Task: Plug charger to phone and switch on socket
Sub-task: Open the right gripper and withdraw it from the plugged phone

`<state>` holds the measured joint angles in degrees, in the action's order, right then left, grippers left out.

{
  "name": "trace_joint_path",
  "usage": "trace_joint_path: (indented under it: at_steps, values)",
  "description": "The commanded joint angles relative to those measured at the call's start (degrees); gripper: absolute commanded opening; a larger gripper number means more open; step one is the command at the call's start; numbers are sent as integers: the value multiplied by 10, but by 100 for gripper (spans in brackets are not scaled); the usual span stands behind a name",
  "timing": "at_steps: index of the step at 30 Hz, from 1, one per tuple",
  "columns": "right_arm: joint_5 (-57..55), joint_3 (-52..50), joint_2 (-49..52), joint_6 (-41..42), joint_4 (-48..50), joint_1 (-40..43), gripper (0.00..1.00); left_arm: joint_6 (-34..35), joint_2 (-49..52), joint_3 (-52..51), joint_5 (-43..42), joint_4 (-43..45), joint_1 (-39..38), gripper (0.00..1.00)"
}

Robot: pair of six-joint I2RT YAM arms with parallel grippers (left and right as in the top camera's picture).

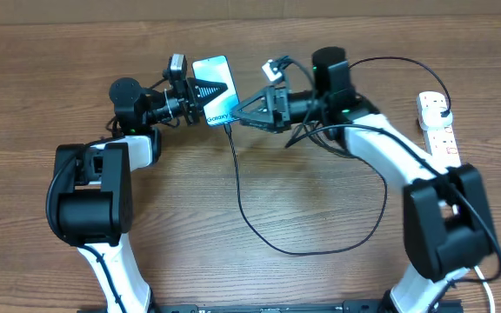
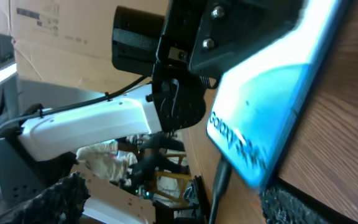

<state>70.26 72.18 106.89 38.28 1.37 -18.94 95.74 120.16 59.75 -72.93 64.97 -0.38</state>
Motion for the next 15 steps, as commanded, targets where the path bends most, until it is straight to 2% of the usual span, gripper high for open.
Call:
trace_joint_path:
  at_steps: [1,4,7,10,15]
  values:
    - [-13,12,-91,-112,-79,28,100,-114,2,0,-45,-28,-10,4]
    - [-127,12,-135,-208,-226,42,100,-150,2,0,-51,-68,-20,5]
    - [-238,12,-172,-268,-337,45,100,-192,2,0,-48,-103,-36,4]
    - [-296,12,-203,-290,-396,45,100,-238,2,0,-35,-150,-54,4]
    - [-323,12,-231,-296,-436,45,100,-319,2,0,-1,-267,-77,4]
